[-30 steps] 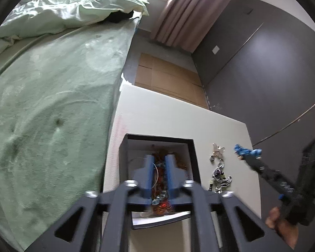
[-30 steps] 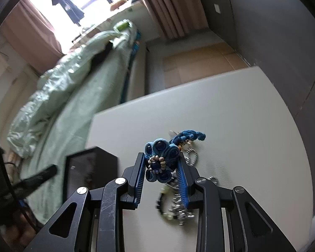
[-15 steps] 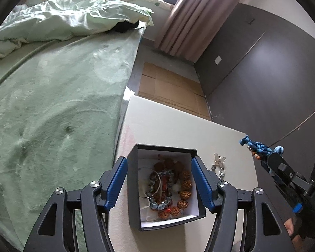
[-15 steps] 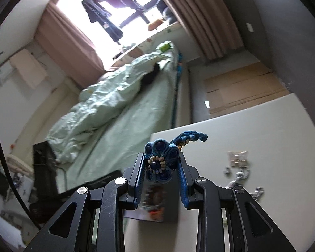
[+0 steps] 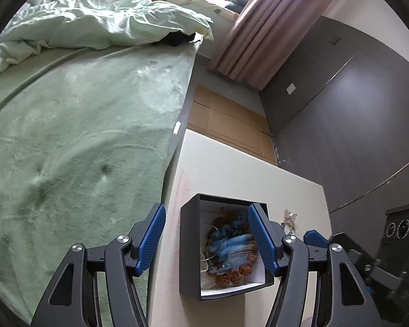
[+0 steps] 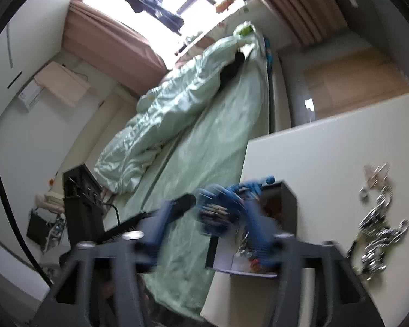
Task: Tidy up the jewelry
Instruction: 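Carry the blue flower necklace over the box and release it with the right gripper, then grasp the silver charm on its chain with the left gripper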
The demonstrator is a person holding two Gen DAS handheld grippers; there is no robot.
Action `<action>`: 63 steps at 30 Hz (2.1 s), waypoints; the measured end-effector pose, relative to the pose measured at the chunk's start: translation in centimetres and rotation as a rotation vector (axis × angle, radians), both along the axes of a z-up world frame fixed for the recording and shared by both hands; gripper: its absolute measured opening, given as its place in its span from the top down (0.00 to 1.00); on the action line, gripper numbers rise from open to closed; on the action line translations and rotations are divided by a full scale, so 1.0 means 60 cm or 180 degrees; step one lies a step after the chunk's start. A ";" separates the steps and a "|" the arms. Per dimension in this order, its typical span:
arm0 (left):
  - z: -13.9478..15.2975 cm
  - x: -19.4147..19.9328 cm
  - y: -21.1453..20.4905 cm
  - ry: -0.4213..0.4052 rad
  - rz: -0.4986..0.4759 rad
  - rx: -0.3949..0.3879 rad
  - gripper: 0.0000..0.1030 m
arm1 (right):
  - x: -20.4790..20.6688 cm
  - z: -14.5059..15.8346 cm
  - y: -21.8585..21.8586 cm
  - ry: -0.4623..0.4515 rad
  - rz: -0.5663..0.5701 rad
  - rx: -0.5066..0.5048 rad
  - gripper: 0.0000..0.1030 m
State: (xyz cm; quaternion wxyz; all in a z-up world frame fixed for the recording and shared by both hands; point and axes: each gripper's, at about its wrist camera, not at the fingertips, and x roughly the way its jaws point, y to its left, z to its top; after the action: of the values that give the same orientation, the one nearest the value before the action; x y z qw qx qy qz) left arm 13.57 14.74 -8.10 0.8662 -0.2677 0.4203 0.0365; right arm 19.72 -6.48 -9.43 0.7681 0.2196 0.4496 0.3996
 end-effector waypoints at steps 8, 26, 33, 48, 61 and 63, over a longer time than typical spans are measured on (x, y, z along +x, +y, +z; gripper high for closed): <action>0.003 0.005 -0.018 -0.0010 -0.0087 -0.0004 0.38 | 0.008 -0.010 -0.022 0.0043 -0.0113 -0.0128 0.31; -0.003 0.056 -0.173 0.0020 -0.0596 0.0154 0.38 | 0.021 -0.014 -0.197 0.0250 -0.0866 -0.0405 0.31; -0.014 0.072 -0.245 0.0084 -0.0932 0.0301 0.38 | 0.021 -0.027 -0.255 0.0422 -0.1083 -0.0473 0.31; -0.077 0.084 -0.346 0.0442 -0.1440 0.0392 0.60 | 0.020 -0.052 -0.347 0.0716 -0.1326 -0.0355 0.31; -0.141 0.097 -0.370 0.0832 -0.1405 0.0420 0.76 | 0.014 -0.057 -0.367 0.0808 -0.1377 -0.0275 0.31; -0.143 0.096 -0.372 0.0842 -0.1398 0.0425 0.76 | 0.014 -0.057 -0.368 0.0814 -0.1368 -0.0273 0.31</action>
State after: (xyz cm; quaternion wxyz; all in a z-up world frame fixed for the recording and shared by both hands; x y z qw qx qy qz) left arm 19.32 -7.59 -16.68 0.8067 -0.1052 0.5745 -0.0902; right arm 20.58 -28.53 -12.86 0.7809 0.3260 0.5026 0.1767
